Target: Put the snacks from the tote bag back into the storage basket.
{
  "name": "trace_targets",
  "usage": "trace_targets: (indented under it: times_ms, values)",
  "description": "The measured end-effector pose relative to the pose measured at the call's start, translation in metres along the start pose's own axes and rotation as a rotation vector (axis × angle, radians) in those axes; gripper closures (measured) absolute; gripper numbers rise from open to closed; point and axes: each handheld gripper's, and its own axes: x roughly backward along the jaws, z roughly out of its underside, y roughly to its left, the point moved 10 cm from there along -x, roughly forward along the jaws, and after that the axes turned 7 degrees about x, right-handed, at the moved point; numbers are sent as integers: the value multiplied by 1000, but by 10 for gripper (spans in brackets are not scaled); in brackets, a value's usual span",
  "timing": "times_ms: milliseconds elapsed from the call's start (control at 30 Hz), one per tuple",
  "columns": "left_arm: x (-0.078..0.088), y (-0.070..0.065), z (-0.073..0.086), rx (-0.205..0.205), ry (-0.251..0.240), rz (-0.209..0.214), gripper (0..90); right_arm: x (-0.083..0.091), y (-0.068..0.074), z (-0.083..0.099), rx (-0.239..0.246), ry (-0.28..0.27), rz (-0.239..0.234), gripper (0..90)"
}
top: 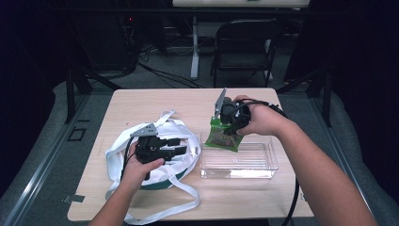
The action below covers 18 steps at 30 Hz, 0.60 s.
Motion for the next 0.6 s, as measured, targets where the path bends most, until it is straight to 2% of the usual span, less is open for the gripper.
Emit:
trace_targets:
  times_ms: [133, 400, 600]
  values:
    - [1, 1, 0, 5, -3, -1, 487, -7, -3, 2, 9, 11, 11, 740]
    - [-1, 4, 2, 7, 7, -4, 488, -19, -8, 2, 17, 18, 5, 740]
    - [0, 5, 1, 10, -2, -8, 487, -28, -14, 4, 20, 22, 23, 740]
